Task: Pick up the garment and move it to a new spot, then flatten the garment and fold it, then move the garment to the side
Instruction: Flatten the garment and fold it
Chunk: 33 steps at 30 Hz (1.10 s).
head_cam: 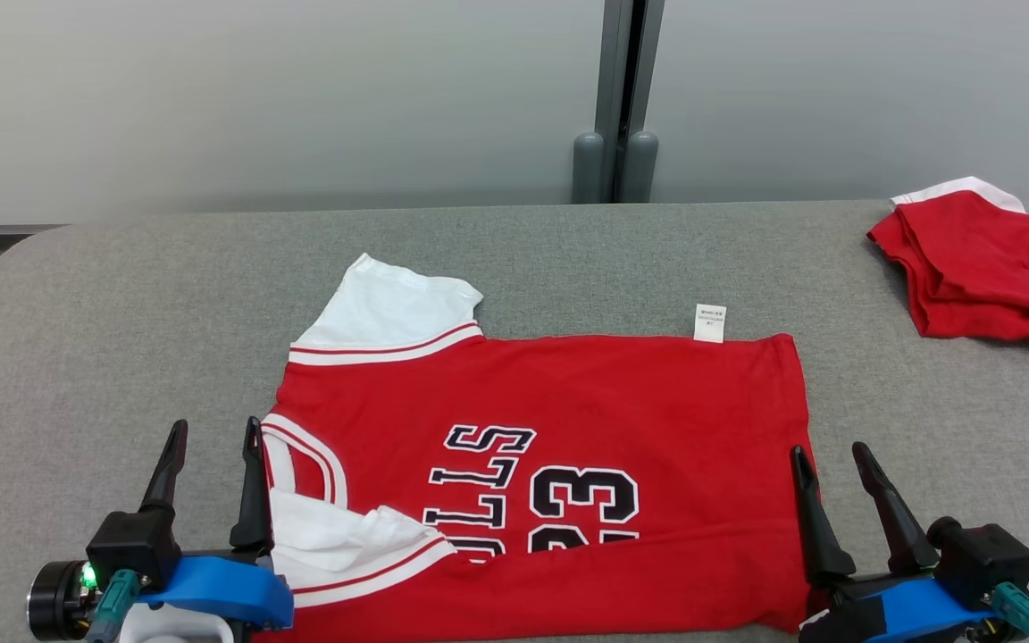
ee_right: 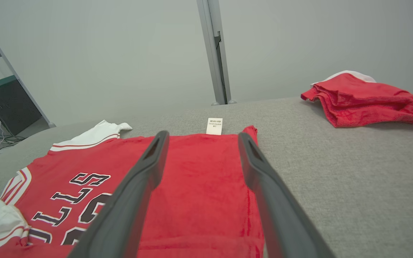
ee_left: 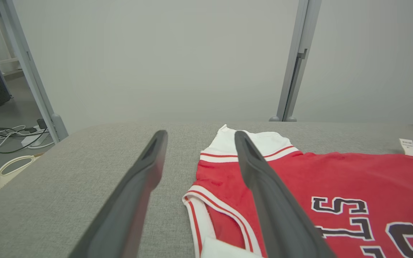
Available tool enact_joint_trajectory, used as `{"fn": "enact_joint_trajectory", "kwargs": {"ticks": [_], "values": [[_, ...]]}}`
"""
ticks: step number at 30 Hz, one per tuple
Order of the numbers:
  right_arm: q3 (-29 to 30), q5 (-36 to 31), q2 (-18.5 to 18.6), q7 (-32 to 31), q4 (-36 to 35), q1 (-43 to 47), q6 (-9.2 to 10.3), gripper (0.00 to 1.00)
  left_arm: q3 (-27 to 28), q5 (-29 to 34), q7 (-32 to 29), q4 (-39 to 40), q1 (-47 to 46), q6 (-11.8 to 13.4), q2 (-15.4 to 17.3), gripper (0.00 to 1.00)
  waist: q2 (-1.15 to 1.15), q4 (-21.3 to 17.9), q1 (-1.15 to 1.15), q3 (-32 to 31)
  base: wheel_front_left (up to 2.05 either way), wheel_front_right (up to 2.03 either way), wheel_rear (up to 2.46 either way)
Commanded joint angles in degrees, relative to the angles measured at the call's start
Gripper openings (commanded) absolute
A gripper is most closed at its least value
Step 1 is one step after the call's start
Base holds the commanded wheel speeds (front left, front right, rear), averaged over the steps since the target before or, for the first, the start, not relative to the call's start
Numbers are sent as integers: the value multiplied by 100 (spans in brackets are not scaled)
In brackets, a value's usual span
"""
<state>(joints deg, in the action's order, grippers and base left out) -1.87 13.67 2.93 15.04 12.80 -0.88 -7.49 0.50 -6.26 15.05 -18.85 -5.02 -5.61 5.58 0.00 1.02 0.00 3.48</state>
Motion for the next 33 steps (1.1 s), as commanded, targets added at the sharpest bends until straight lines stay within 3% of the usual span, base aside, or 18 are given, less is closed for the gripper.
{"fn": "enact_joint_trajectory", "kwargs": {"ticks": [1, 9, 17, 26, 33], "values": [[2, 18, -5, 15, 13, 55, -1, 100, 20, 25, 14, -12, -61, -10, -8, 100, 0, 1, 0, 1, 0, 0, 0], [54, -6, -5, 16, 74, -75, -1, 100, 90, 75, 14, -64, -150, -43, -39, 100, 0, -2, 0, 69, 0, 0, 0], [305, -504, 36, -396, 176, -1129, -1, 100, -112, -54, 14, -554, -1361, -162, 249, 100, 0, -91, 0, 350, 0, 0, 0], [90, -645, 374, -1218, 384, -2476, -1, 100, -865, -578, -294, -1565, -3363, -185, 882, 100, 0, -339, 0, 1111, 0, 0, 0], [-123, -597, 494, -1748, 678, -3149, -1, 100, -1839, -1512, -849, -2221, -4551, -187, 1347, 100, 0, -559, 0, 1776, 0, 0, 0]]}}
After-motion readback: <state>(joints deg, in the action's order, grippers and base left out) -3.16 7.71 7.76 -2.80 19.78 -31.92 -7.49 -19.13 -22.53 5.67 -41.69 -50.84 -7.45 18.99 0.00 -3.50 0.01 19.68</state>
